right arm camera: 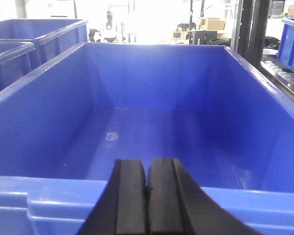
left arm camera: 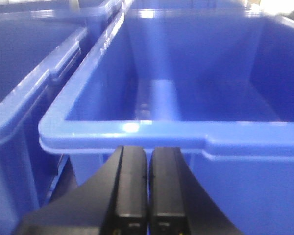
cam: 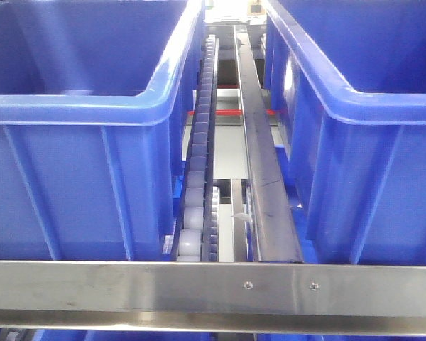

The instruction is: Pick and sort blue part to right shelf

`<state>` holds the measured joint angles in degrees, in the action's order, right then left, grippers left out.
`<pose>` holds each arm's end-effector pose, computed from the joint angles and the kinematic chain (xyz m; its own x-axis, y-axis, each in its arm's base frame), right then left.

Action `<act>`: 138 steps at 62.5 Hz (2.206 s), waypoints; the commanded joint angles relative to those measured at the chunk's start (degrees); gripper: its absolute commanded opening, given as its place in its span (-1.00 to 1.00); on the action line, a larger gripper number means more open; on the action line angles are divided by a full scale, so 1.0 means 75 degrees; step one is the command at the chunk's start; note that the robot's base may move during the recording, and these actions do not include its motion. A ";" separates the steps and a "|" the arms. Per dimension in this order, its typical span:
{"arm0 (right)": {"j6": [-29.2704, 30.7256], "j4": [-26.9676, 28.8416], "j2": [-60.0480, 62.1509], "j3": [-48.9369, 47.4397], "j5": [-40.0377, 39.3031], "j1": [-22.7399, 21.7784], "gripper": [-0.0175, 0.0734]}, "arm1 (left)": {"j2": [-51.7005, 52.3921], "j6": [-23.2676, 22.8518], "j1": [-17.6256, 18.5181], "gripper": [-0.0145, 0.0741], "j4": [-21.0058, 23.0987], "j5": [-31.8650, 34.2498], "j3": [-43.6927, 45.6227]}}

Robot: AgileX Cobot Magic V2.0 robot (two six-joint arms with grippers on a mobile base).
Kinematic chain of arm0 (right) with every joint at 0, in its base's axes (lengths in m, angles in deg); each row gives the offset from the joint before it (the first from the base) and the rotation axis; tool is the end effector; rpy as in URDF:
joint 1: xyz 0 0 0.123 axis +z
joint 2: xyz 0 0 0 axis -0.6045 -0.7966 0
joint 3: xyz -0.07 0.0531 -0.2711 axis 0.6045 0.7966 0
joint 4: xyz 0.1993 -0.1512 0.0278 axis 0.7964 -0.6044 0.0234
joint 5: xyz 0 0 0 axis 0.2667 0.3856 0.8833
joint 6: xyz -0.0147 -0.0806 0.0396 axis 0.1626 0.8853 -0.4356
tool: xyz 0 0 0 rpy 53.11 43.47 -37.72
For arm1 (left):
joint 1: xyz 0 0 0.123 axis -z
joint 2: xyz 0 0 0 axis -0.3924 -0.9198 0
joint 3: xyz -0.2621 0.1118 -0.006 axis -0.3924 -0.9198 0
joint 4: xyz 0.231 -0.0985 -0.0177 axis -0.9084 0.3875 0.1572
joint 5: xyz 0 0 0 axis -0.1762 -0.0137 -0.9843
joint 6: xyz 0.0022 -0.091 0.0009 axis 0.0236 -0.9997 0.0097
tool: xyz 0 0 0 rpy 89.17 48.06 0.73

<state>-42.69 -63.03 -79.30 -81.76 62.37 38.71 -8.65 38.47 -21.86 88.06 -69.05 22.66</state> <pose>0.0564 0.0016 0.2083 0.1179 0.0553 -0.9915 -0.0335 0.9981 0.0517 0.0563 -0.0014 0.2065 0.0320 -0.0386 -0.9987 0.0256 0.9990 -0.0378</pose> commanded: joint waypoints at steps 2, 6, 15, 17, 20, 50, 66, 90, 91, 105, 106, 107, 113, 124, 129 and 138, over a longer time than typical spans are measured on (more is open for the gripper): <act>0.0020 0.0002 0.0175 -0.0164 -0.0727 -0.0061 -0.53 | 0.0174 -0.0077 0.0020 -0.39 0.0144 0.0836 -0.0185; 0.0020 0.0002 0.0175 -0.0164 -0.0727 -0.0061 -0.53 | 0.0174 -0.0077 0.0040 -0.39 0.0144 0.0857 -0.0185; 0.0020 0.0002 0.0175 -0.0164 -0.0727 -0.0061 -0.53 | 0.0174 -0.0077 0.0051 -0.39 0.0144 0.0857 -0.0185; 0.0020 0.0002 0.0175 -0.0164 -0.0727 -0.0061 -0.53 | 0.0174 -0.0077 0.0051 -0.39 0.0144 0.0857 -0.0185; 0.0020 0.0002 0.0175 -0.0164 -0.0727 -0.0061 -0.53 | 0.0174 -0.0077 0.0051 -0.39 0.0144 0.0857 -0.0185; 0.0020 0.0002 0.0175 -0.0164 -0.0727 -0.0061 -0.53 | 0.0174 -0.0077 0.0051 -0.39 0.0144 0.0857 -0.0185; 0.0020 0.0002 0.0175 -0.0164 -0.0727 -0.0061 -0.53 | 0.0174 -0.0077 0.0051 -0.39 0.0144 0.0857 -0.0185; 0.0020 0.0002 0.0175 -0.0164 -0.0727 -0.0061 -0.53 | 0.0174 -0.0077 0.0051 -0.39 0.0144 0.0857 -0.0185; 0.0020 0.0002 0.0175 -0.0164 -0.0727 -0.0061 -0.53 | 0.0174 -0.0077 0.0051 -0.39 0.0144 0.0857 -0.0185; 0.0020 0.0002 0.0175 -0.0164 -0.0727 -0.0061 -0.53 | 0.0174 -0.0077 0.0051 -0.39 0.0144 0.0857 -0.0185; 0.0020 0.0002 0.0175 -0.0164 -0.0727 -0.0061 -0.53 | 0.0174 -0.0077 0.0051 -0.39 0.0144 0.0857 -0.0185; 0.0020 0.0002 0.0175 -0.0164 -0.0727 -0.0061 -0.53 | 0.0174 -0.0077 0.0051 -0.39 0.0144 0.0857 -0.0185; 0.0020 0.0002 0.0175 -0.0164 -0.0727 -0.0061 -0.53 | 0.0174 -0.0077 0.0051 -0.39 0.0144 0.0857 -0.0185; 0.0020 0.0002 0.0175 -0.0164 -0.0727 -0.0061 -0.53 | 0.0174 -0.0077 0.0051 -0.39 0.0144 0.0857 -0.0185; 0.0020 0.0002 0.0175 -0.0164 -0.0727 -0.0061 -0.53 | 0.0174 -0.0077 0.0051 -0.39 0.0144 0.0857 -0.0185; 0.0020 0.0002 0.0175 -0.0164 -0.0727 -0.0061 -0.53 | 0.0174 -0.0077 0.0051 -0.39 0.0144 0.0857 -0.0185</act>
<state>-42.69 -63.03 -79.30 -81.76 62.37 38.48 -8.65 38.34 -21.86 88.67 -67.99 22.66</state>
